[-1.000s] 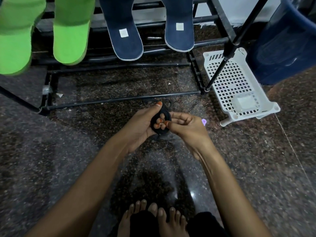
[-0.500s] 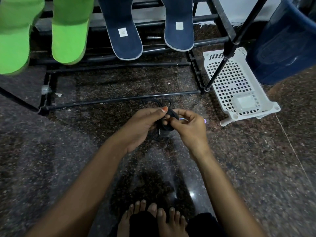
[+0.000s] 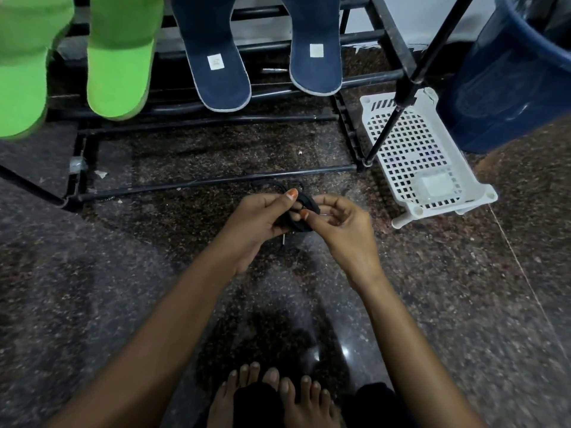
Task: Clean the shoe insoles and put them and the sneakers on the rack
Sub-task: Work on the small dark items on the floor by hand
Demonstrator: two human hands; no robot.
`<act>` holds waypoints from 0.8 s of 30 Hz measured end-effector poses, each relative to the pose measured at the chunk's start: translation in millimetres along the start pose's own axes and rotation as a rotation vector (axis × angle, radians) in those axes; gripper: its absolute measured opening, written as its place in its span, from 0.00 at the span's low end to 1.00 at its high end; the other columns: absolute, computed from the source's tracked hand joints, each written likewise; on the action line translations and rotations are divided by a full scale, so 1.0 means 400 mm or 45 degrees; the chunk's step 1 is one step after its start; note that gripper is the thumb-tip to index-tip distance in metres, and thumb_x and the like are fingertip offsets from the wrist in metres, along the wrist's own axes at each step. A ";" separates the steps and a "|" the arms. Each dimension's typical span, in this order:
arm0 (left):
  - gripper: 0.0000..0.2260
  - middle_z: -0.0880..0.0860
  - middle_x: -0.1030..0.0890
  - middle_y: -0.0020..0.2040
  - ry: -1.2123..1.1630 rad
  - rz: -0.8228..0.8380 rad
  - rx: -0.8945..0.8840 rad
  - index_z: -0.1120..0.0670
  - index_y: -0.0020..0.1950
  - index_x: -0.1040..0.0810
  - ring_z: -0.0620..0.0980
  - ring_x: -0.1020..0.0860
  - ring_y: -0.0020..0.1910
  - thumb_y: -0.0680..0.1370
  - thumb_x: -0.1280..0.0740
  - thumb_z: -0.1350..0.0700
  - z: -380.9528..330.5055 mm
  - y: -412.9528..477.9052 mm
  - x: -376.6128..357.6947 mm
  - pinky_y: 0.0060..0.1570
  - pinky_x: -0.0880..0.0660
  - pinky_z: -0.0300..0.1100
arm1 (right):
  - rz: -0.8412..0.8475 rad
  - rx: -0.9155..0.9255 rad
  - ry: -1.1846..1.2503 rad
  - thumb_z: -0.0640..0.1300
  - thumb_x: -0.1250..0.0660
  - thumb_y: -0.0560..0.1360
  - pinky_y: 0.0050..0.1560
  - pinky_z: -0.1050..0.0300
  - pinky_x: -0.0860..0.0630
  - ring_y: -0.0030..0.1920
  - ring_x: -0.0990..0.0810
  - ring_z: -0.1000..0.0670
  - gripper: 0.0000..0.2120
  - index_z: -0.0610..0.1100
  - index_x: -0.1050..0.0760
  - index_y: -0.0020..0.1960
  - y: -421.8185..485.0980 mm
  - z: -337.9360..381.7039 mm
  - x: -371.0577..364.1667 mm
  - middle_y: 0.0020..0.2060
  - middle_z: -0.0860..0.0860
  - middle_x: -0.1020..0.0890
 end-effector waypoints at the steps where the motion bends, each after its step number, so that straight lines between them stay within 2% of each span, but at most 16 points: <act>1: 0.13 0.47 0.20 0.29 0.019 0.007 -0.008 0.57 0.38 0.22 0.39 0.21 0.32 0.80 0.39 0.56 -0.001 0.000 -0.004 0.36 0.23 0.31 | -0.010 0.007 -0.044 0.31 0.32 0.71 0.36 0.70 0.25 0.31 0.21 0.61 0.08 0.43 0.24 0.44 0.001 0.002 0.006 0.33 0.55 0.19; 4: 0.12 0.45 0.20 0.28 0.077 0.016 -0.046 0.57 0.38 0.21 0.38 0.20 0.33 0.80 0.39 0.55 -0.008 0.002 -0.021 0.38 0.22 0.31 | -0.093 0.037 -0.237 0.35 0.30 0.70 0.35 0.69 0.26 0.31 0.23 0.61 0.05 0.41 0.21 0.45 0.004 0.008 0.035 0.35 0.54 0.18; 8: 0.13 0.44 0.19 0.29 0.136 0.027 -0.107 0.56 0.38 0.21 0.38 0.20 0.35 0.79 0.39 0.55 -0.026 0.004 -0.049 0.42 0.21 0.33 | -0.223 0.030 -0.380 0.42 0.27 0.68 0.32 0.68 0.26 0.33 0.21 0.59 0.05 0.46 0.19 0.44 0.007 0.011 0.098 0.36 0.54 0.18; 10: 0.13 0.43 0.19 0.29 0.164 0.029 -0.121 0.55 0.38 0.21 0.38 0.20 0.35 0.79 0.39 0.54 -0.035 0.007 -0.065 0.44 0.21 0.34 | -0.238 -0.030 -0.328 0.42 0.26 0.67 0.33 0.61 0.23 0.34 0.19 0.55 0.06 0.46 0.20 0.43 0.012 0.001 0.119 0.36 0.51 0.18; 12: 0.13 0.43 0.19 0.31 0.180 0.034 -0.127 0.54 0.38 0.20 0.39 0.19 0.37 0.79 0.39 0.53 -0.040 0.011 -0.086 0.43 0.22 0.34 | -0.250 -0.074 -0.260 0.41 0.25 0.66 0.38 0.55 0.21 0.34 0.19 0.52 0.06 0.48 0.21 0.40 0.019 -0.005 0.139 0.34 0.49 0.18; 18: 0.09 0.53 0.19 0.49 0.194 0.012 -0.053 0.53 0.48 0.22 0.47 0.20 0.50 0.80 0.40 0.51 -0.018 0.038 -0.145 0.45 0.23 0.36 | -0.335 -0.132 -0.103 0.36 0.27 0.67 0.35 0.53 0.22 0.32 0.20 0.46 0.05 0.43 0.21 0.39 0.032 -0.011 0.230 0.33 0.41 0.18; 21: 0.06 0.51 0.21 0.46 0.094 -0.049 -0.027 0.53 0.48 0.25 0.46 0.22 0.44 0.80 0.40 0.54 -0.017 0.051 -0.153 0.43 0.25 0.35 | -0.514 -0.130 -0.166 0.37 0.26 0.66 0.31 0.58 0.27 0.27 0.24 0.48 0.07 0.44 0.23 0.36 0.059 -0.006 0.329 0.27 0.45 0.21; 24: 0.06 0.50 0.21 0.43 0.054 -0.048 -0.010 0.53 0.47 0.25 0.43 0.24 0.39 0.81 0.40 0.57 -0.006 0.059 -0.164 0.37 0.25 0.30 | -0.648 -0.134 -0.233 0.38 0.25 0.66 0.28 0.59 0.29 0.24 0.26 0.50 0.09 0.44 0.25 0.34 0.110 -0.001 0.425 0.25 0.47 0.23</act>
Point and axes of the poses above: each hand's wrist, its own y-axis towards the middle knuckle, its own x-axis out of the back of the hand, z = x × y, the point moved 10 cm from there along y, towards the middle knuckle
